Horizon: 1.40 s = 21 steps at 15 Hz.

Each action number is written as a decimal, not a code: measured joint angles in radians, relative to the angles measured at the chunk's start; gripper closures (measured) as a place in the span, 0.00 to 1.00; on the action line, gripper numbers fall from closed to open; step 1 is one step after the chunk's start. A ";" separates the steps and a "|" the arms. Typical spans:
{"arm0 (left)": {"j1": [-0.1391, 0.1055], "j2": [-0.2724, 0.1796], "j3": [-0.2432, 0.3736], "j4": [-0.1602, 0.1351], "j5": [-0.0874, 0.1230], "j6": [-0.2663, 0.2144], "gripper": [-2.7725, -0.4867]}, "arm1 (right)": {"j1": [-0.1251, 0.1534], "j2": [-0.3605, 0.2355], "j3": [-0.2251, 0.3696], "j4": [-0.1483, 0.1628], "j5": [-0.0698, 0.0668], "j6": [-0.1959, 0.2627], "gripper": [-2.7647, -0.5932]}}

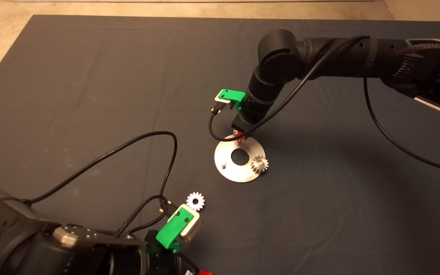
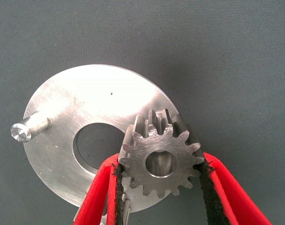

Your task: Install three planetary gears onto the carrier pins

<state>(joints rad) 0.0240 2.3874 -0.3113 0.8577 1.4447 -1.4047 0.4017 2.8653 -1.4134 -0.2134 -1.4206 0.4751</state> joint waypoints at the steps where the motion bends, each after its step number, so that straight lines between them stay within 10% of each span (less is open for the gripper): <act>1: 0.000 0.000 0.000 0.000 -0.003 0.000 0.31 | 0.000 0.000 0.000 0.000 0.000 0.000 0.87; 21: 0.000 -0.015 0.000 0.004 -0.031 0.000 0.31 | -0.030 0.002 -0.007 -0.003 -0.004 -0.010 0.86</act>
<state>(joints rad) 0.0238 2.3728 -0.3113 0.8615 1.4134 -1.4047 0.3721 2.8672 -1.4202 -0.2160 -1.4249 0.4651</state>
